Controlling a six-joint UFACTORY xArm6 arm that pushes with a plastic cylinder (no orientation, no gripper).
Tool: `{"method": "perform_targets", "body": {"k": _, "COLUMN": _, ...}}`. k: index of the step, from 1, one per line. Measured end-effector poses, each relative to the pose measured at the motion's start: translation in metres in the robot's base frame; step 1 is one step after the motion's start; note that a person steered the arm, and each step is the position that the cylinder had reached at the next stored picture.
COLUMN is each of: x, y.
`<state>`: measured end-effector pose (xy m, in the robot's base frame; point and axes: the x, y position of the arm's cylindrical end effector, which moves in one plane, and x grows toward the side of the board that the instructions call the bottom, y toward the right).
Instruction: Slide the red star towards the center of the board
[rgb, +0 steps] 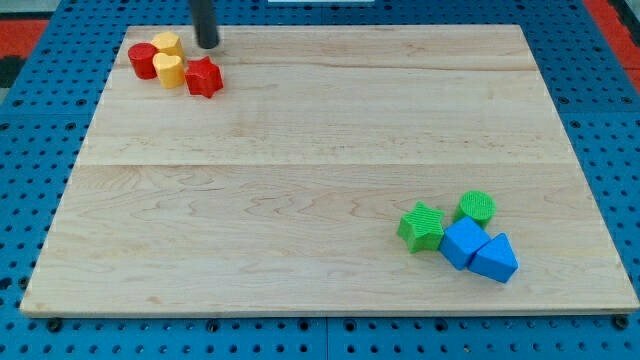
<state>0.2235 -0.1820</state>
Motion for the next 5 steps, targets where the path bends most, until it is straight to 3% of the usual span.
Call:
{"method": "perform_targets", "body": {"k": 1, "x": -0.032, "y": -0.009}}
{"method": "perform_targets", "body": {"k": 2, "x": -0.027, "y": -0.057}}
{"method": "perform_targets", "body": {"k": 3, "x": 0.021, "y": -0.078}}
{"method": "perform_targets", "body": {"k": 4, "x": 0.044, "y": -0.014}}
{"method": "perform_targets", "body": {"k": 5, "x": 0.077, "y": 0.010}}
